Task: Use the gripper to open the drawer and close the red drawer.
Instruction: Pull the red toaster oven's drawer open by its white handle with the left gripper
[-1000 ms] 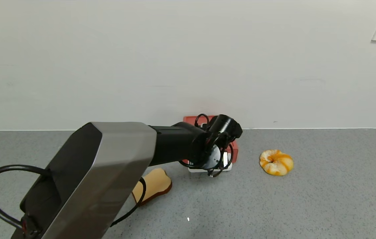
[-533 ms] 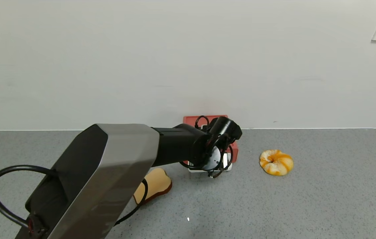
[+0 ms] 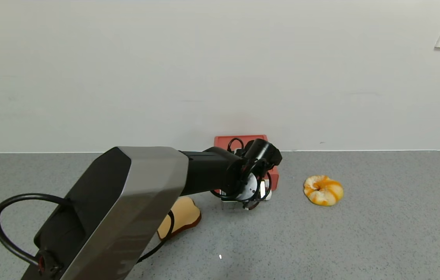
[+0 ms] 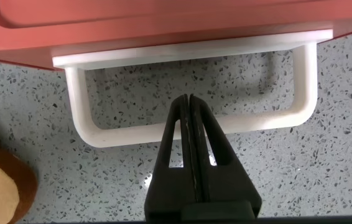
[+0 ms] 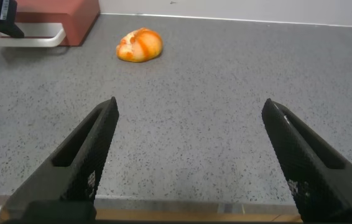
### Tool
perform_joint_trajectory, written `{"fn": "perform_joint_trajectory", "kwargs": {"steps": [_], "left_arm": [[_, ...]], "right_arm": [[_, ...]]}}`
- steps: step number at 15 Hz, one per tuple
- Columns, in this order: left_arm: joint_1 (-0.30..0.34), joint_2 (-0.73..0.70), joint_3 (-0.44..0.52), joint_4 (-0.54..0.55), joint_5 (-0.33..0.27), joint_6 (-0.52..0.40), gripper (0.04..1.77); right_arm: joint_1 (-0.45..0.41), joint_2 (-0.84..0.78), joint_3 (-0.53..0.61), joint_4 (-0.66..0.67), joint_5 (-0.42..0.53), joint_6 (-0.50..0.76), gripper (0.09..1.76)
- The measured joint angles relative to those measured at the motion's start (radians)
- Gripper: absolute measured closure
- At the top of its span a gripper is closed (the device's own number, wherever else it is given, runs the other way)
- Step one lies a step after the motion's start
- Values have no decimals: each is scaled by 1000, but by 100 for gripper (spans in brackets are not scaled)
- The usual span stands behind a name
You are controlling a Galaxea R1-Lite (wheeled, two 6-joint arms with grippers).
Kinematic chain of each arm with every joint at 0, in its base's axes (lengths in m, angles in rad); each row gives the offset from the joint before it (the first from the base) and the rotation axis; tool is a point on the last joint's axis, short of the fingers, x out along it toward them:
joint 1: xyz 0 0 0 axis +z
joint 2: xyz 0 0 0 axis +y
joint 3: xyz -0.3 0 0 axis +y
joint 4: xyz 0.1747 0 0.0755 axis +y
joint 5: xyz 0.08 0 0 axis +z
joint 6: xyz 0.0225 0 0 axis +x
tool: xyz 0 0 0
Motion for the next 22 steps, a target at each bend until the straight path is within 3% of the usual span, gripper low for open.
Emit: {"fn": "perform_joint_trajectory", "kwargs": {"steps": [12,22], "left_arm": [[-7,-10,-9,120,-64,-48,170],[-31,-25,3,216,-96,-147,170]], "right_arm": [[0,0,0,0,0,1,15],[0,0,0,0,0,0,15]]}}
